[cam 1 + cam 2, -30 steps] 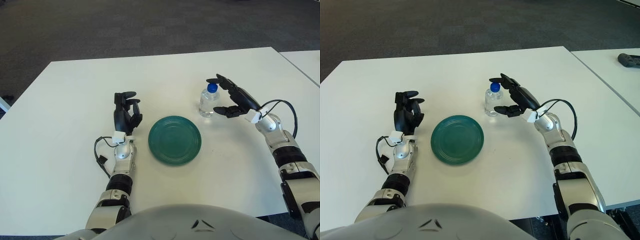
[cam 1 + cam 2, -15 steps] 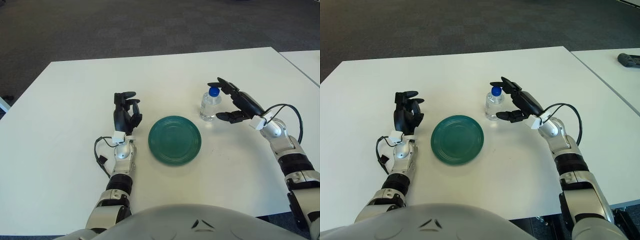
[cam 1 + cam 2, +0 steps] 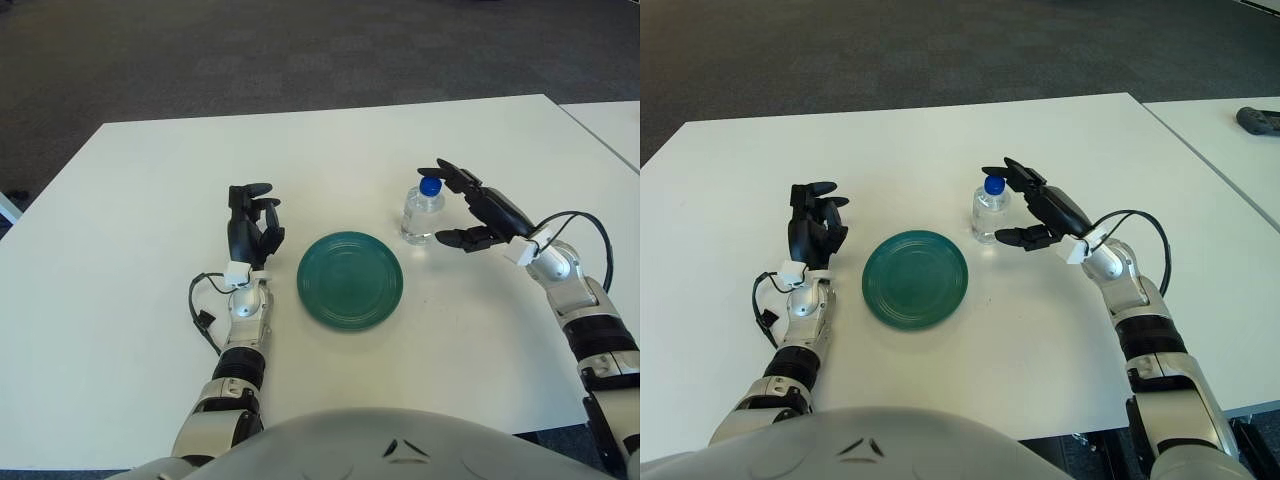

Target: Put the bottle into the plate.

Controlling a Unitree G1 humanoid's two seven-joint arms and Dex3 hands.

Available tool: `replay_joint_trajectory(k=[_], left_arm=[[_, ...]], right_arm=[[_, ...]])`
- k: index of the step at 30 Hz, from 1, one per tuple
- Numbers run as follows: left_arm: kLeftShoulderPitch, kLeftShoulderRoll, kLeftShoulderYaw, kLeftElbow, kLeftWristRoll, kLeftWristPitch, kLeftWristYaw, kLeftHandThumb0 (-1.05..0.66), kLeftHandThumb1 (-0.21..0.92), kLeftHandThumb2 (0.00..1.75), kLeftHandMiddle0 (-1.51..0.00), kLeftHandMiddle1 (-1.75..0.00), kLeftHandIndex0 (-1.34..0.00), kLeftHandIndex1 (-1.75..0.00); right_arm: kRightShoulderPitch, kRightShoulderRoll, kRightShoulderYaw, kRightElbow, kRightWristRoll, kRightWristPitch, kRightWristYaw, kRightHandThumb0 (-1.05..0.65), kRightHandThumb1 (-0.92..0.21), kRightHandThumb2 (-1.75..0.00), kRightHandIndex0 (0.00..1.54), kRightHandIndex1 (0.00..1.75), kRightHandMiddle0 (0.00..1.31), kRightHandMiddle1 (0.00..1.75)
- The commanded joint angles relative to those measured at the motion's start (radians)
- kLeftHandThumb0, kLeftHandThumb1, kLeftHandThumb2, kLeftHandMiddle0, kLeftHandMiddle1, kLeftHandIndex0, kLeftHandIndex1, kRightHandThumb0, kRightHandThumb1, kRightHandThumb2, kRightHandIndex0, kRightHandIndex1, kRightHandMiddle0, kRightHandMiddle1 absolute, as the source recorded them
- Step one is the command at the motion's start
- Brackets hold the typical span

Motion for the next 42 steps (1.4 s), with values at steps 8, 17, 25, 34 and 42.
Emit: replay_joint_trajectory(k=[8,17,25,34,42], left_arm=[[0.041,-0.019,0.007,0.048,-0.033,0.009,-0.014,-0.90,0.92,0.70,-0.18,-1.60,-0.13,-1.58],[0.035,-0.018,0.010,0.057,-0.030,0.007,-0.012,-0.90,0.92,0.70,-0.17,-1.61,-0.14,-1.59],[0.034,-0.019,0.011,0.059,-0.028,0.004,-0.009,-0.90,0.92,0.70,-0.17,-1.60,-0.15,-1.57],[0.036,-0.019,0.011,0.058,-0.021,0.001,-0.003,-0.89,0.92,0.70,-0.17,-1.62,-0.15,-1.60],[0.041,-0.017,0.011,0.052,-0.019,0.000,-0.005,-0.89,0.92,0.70,-0.17,-1.63,-0.13,-1.60]], right_arm=[[0.055,-0.011,-0.024,-0.096,0.057,0.034,0.053,-1.05,-0.92,-0.59,0.30,0.00,0.00,0.52],[0.073,-0.008,-0.030,-0.122,0.091,0.048,0.082,-1.05,-0.92,-0.59,0.31,0.00,0.00,0.50],[0.127,-0.021,-0.049,-0.175,0.119,0.060,0.103,-1.05,-0.92,-0.55,0.26,0.00,0.00,0.48],[0.175,-0.033,-0.061,-0.219,0.155,0.074,0.153,-1.05,-0.92,-0.48,0.19,0.00,0.00,0.47],[0.196,-0.034,-0.069,-0.245,0.172,0.096,0.182,-1.05,-0.92,-0.43,0.18,0.00,0.00,0.55]])
